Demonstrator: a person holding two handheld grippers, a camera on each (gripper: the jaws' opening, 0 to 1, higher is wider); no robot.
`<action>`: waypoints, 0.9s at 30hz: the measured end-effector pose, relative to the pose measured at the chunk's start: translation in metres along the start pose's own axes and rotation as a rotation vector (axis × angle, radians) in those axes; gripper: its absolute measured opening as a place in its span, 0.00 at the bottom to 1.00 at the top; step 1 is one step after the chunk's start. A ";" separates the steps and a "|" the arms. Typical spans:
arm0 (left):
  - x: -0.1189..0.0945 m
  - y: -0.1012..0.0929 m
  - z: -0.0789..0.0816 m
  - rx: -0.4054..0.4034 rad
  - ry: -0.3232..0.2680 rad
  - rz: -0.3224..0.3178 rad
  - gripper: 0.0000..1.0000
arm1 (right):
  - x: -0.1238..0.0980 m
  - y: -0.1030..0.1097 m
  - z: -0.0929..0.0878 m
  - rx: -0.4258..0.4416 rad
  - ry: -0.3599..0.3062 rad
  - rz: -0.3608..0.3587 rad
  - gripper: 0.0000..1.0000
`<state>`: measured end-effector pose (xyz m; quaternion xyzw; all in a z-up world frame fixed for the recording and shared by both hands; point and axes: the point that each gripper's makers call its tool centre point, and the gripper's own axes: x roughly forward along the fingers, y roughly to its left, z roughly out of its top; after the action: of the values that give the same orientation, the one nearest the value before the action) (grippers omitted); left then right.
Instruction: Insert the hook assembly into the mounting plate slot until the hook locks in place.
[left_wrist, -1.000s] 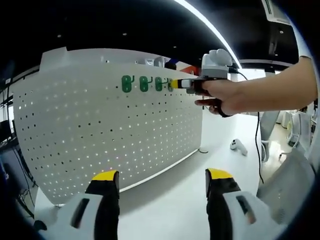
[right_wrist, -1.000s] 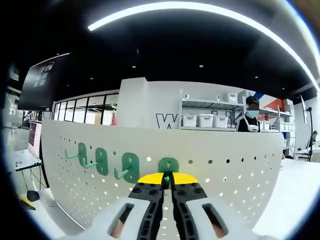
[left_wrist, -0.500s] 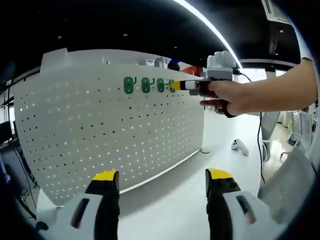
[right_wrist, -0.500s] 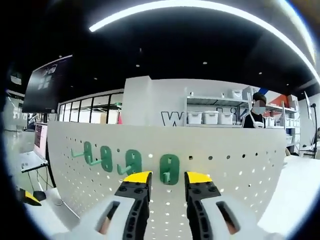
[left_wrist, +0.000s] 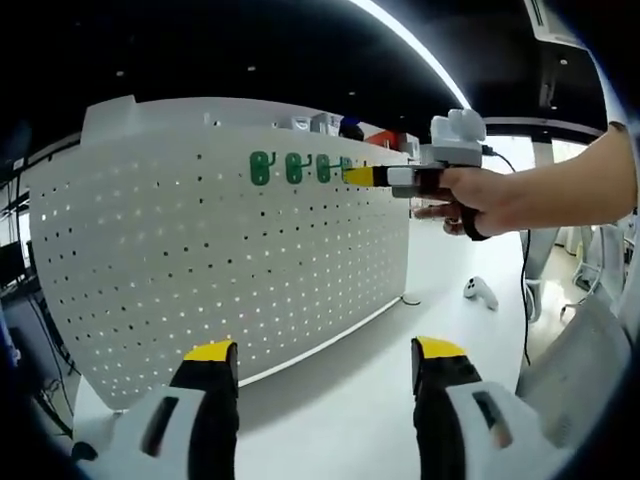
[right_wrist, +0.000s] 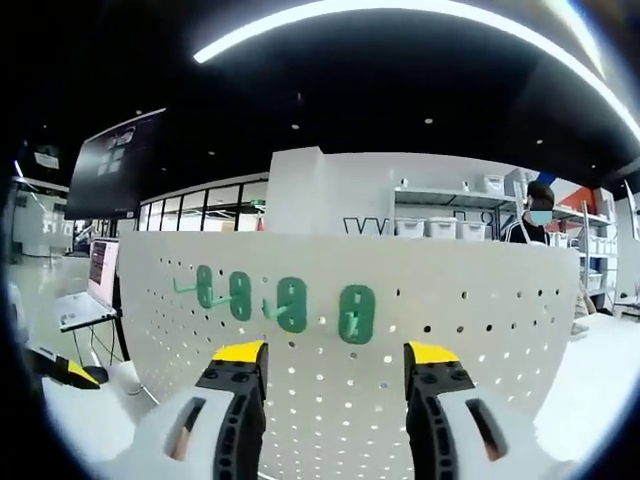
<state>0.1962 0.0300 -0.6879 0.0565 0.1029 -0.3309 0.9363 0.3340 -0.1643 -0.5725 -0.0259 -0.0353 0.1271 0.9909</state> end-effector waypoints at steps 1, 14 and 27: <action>0.000 0.000 0.000 0.001 -0.001 -0.001 0.73 | 0.000 0.000 0.000 0.000 0.001 0.002 0.54; -0.002 0.003 0.002 -0.003 -0.005 0.005 0.73 | -0.012 0.003 -0.003 0.014 -0.010 0.061 0.52; -0.001 0.007 0.010 -0.001 -0.024 0.004 0.73 | -0.039 0.022 -0.008 0.011 -0.018 0.176 0.55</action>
<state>0.2013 0.0337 -0.6779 0.0524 0.0918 -0.3296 0.9382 0.2911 -0.1537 -0.5839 -0.0226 -0.0411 0.2144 0.9756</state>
